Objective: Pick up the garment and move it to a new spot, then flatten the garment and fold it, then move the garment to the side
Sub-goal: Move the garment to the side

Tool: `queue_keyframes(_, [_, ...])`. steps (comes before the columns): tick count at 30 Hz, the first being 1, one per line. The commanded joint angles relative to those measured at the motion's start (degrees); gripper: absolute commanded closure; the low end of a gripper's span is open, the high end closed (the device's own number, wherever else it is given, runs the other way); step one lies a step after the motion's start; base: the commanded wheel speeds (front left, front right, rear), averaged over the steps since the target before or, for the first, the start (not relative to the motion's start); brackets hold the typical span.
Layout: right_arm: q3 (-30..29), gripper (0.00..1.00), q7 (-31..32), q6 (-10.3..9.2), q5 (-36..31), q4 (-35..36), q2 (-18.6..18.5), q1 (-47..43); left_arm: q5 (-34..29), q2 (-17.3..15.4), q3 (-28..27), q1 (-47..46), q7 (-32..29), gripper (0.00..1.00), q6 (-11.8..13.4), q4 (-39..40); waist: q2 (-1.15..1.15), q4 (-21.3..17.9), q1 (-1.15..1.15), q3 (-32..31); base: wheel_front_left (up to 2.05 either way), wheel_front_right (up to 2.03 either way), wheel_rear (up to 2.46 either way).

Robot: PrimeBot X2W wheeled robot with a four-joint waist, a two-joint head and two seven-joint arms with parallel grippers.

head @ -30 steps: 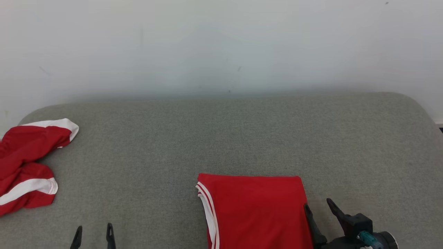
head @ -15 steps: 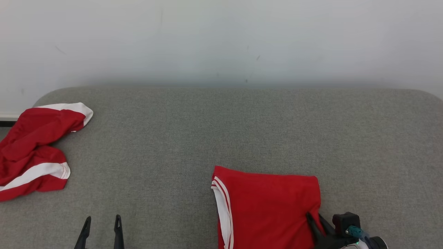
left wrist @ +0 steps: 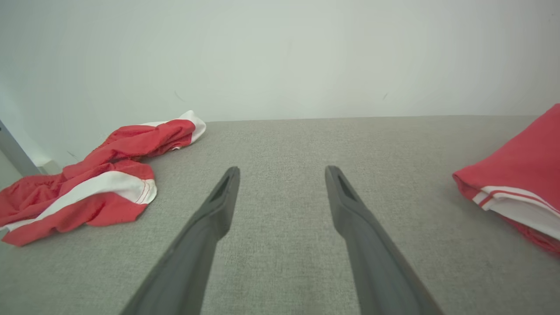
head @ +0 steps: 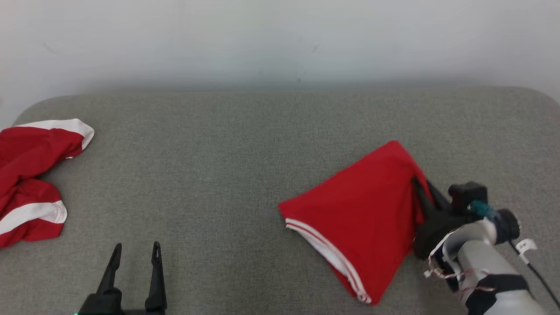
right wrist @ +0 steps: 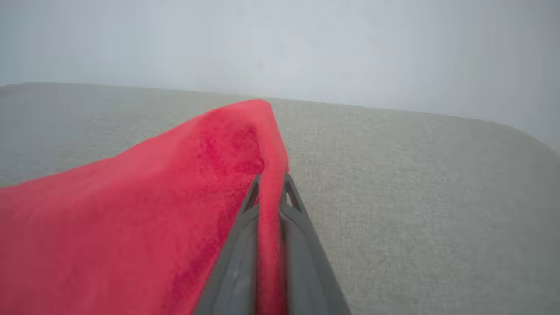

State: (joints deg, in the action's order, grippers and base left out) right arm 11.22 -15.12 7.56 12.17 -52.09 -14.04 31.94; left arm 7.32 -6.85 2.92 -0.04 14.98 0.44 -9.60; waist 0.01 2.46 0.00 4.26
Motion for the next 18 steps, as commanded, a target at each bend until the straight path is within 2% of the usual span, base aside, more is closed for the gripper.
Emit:
queue_keyframes(1, [0.2,1.0,0.0,-0.16,0.6,0.4,-1.6,2.4,0.6,0.2,0.1,-1.8,0.2,0.0,-0.3,0.7,-0.01,-1.1,0.0,4.2,0.0,0.0,0.0])
queue_keyframes(10, [1.0,1.0,0.0,-0.16,2.1,1.4,-12.9,14.7,-1.4,-0.4,0.7,-10.1,0.2,0.0,-1.1,6.6,-0.01,-4.1,0.0,17.8,0.0,0.0,0.0])
queue_keyframes(18, [-0.9,1.0,0.0,-0.16,3.9,0.6,-18.8,22.5,-3.1,-2.4,0.5,-14.1,0.2,0.0,-1.5,11.5,-0.01,-8.3,0.0,25.0,0.0,0.0,0.0])
